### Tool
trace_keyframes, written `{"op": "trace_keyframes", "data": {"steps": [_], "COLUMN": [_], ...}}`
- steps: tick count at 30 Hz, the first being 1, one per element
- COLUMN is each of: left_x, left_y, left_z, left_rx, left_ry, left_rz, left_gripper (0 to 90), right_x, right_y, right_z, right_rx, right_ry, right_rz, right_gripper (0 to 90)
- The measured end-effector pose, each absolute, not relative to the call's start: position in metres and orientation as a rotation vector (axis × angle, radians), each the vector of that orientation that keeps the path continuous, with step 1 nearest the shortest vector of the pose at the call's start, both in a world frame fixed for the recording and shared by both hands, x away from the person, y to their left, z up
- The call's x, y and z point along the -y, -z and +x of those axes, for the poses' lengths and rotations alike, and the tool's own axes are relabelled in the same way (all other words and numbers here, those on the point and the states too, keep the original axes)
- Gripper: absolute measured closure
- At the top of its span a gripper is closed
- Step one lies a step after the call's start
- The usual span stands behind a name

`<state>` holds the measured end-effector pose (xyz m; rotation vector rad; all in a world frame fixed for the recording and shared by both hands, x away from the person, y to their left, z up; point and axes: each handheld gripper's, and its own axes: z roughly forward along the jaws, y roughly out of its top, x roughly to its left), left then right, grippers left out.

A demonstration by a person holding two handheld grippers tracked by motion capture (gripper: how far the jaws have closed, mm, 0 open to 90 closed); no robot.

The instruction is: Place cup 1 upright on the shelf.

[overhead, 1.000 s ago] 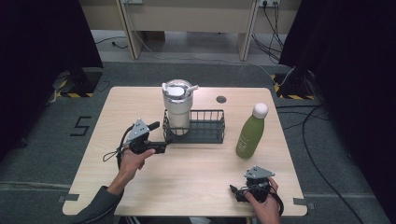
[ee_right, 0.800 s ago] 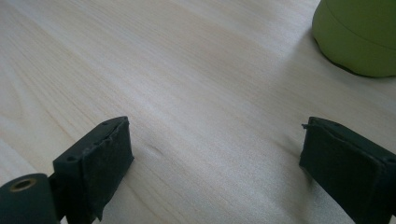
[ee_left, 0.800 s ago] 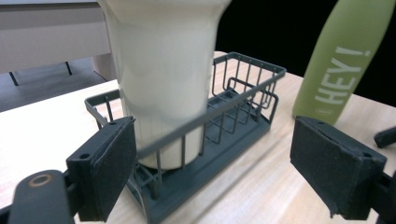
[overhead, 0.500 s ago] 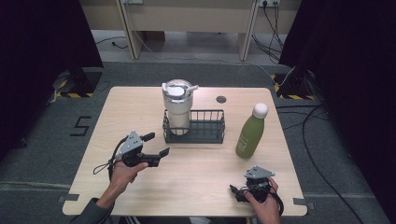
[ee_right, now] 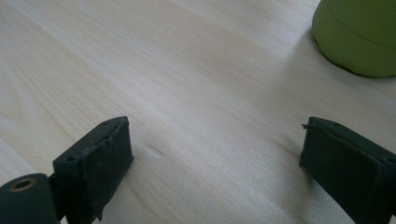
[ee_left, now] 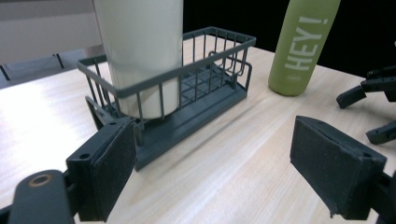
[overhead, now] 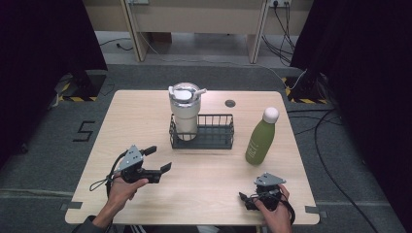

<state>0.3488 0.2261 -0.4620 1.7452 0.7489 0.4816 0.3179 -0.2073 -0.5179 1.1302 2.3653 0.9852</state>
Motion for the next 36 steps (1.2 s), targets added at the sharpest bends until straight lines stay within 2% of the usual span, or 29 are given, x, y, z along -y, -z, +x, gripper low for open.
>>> {"op": "trace_keyframes", "data": {"steps": [17, 36], "left_x": [-0.236, -0.24], "left_y": [0.491, 0.516], "left_z": [0.337, 0.334], "left_rx": [-0.786, -0.84], "left_ry": [-0.452, -0.407], "left_rz": [1.833, 2.035], "left_gripper": [14.6, 14.8], "right_x": [0.207, 0.207], "right_y": [0.518, 0.518], "right_z": [0.318, 0.316], "right_rx": [-2.365, -2.366], "right_ry": [-0.985, -0.985], "right_rz": [1.13, 1.122], "right_gripper": [9.1, 9.5]}}
